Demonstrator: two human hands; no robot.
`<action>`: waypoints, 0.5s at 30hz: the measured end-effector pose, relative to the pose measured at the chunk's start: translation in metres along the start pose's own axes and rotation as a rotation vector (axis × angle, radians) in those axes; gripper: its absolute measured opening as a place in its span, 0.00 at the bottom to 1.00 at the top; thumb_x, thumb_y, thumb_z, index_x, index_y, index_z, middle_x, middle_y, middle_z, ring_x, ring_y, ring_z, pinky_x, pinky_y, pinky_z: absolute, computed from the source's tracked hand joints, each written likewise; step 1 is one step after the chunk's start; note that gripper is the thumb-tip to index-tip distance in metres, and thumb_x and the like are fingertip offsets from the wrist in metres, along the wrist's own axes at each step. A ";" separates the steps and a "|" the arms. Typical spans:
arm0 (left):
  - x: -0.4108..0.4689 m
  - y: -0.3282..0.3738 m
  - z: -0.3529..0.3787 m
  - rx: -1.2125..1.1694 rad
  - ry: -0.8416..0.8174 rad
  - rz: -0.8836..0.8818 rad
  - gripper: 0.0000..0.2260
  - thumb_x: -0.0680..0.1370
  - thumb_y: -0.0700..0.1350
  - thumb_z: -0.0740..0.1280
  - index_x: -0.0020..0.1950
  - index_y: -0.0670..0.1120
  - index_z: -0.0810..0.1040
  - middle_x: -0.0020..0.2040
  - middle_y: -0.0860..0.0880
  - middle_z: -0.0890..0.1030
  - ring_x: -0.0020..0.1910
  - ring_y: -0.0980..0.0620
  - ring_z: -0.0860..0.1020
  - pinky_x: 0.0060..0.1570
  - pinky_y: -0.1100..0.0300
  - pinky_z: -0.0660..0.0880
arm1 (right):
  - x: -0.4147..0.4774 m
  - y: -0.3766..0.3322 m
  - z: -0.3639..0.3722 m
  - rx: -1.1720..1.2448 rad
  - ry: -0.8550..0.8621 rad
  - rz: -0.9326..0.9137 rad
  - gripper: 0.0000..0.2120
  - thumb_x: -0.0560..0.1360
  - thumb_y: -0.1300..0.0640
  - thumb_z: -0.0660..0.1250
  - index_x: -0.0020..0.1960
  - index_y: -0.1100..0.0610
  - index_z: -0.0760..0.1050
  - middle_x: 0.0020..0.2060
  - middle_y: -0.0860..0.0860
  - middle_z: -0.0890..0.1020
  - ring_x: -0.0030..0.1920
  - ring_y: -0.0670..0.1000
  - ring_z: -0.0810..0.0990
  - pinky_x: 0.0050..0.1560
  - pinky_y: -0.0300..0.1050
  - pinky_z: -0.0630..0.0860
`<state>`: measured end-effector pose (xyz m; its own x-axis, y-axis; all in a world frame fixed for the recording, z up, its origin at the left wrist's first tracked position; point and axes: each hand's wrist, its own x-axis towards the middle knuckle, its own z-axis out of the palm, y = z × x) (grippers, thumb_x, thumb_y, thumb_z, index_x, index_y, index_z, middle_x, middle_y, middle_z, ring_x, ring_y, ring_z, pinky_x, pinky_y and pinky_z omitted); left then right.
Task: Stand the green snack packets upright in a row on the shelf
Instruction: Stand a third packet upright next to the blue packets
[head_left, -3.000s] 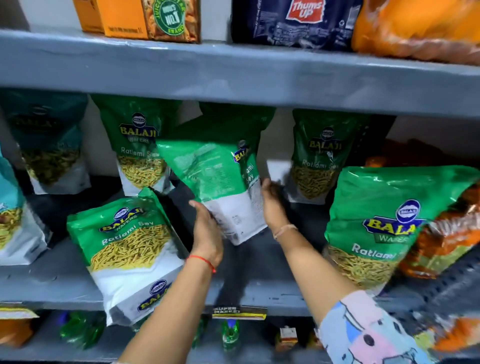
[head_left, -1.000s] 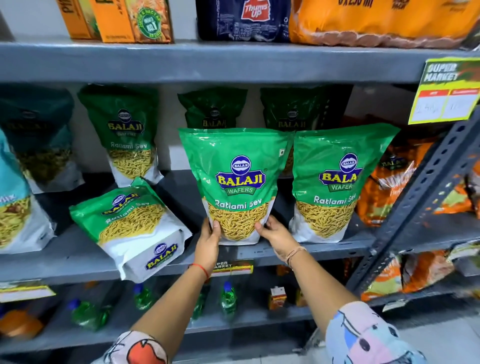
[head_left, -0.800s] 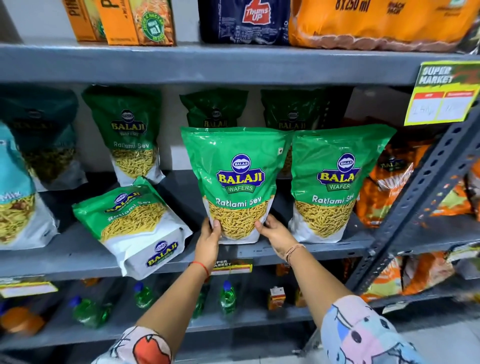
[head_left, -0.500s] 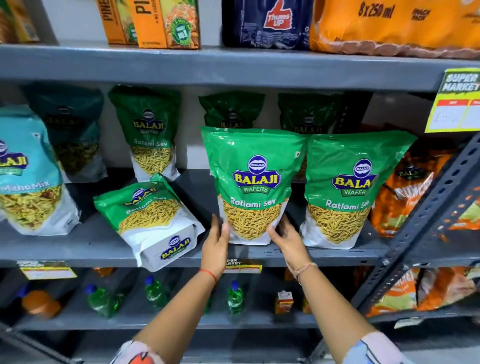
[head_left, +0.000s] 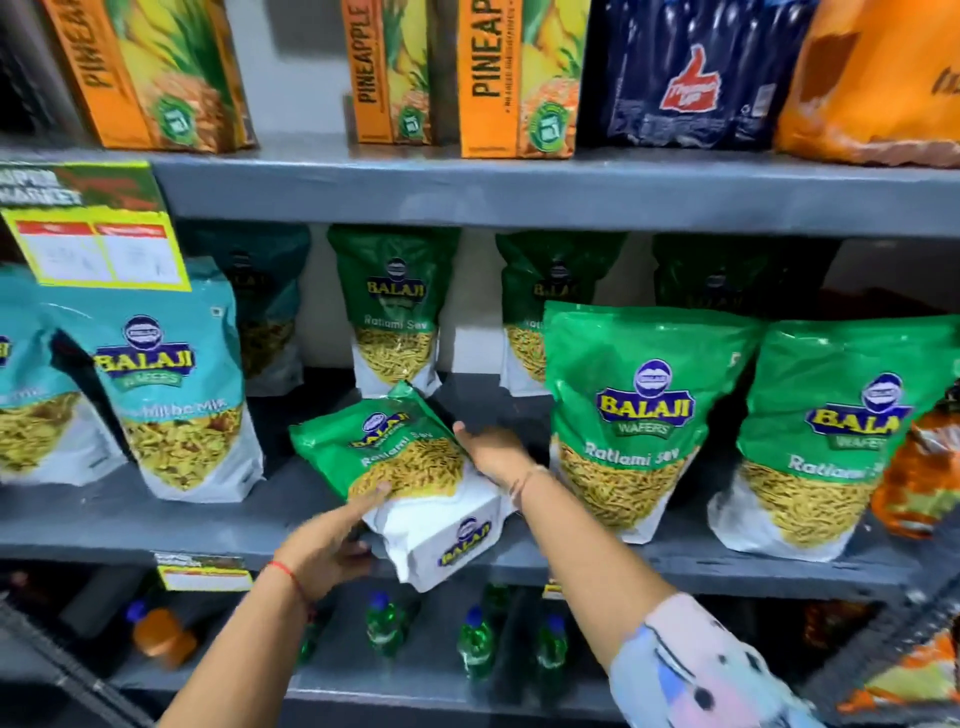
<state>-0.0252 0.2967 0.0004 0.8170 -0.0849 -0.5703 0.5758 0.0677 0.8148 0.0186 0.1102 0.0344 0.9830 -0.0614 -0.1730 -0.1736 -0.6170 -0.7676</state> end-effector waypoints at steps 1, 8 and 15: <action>0.003 0.002 0.000 0.001 -0.072 -0.036 0.14 0.72 0.52 0.69 0.52 0.44 0.76 0.45 0.41 0.73 0.38 0.47 0.71 0.28 0.58 0.80 | 0.010 0.000 0.001 0.044 -0.090 0.067 0.19 0.79 0.49 0.51 0.56 0.60 0.74 0.56 0.57 0.78 0.57 0.56 0.75 0.61 0.47 0.67; 0.018 0.009 0.008 0.104 -0.256 -0.031 0.04 0.76 0.39 0.65 0.49 0.41 0.78 0.32 0.49 0.86 0.31 0.51 0.84 0.26 0.58 0.81 | 0.048 0.026 0.013 0.371 -0.239 0.277 0.11 0.73 0.54 0.66 0.34 0.56 0.73 0.29 0.51 0.75 0.30 0.46 0.66 0.34 0.40 0.69; 0.051 0.032 0.009 0.194 -0.135 0.237 0.22 0.55 0.43 0.78 0.47 0.48 0.78 0.46 0.50 0.85 0.57 0.47 0.76 0.51 0.57 0.73 | 0.066 0.028 0.010 0.492 -0.068 0.126 0.23 0.69 0.46 0.68 0.42 0.69 0.75 0.40 0.67 0.83 0.33 0.51 0.74 0.38 0.43 0.78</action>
<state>0.0348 0.2855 -0.0013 0.9087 -0.2217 -0.3537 0.3427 -0.0877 0.9353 0.0782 0.0972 -0.0046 0.9494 -0.0504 -0.3099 -0.3140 -0.1650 -0.9350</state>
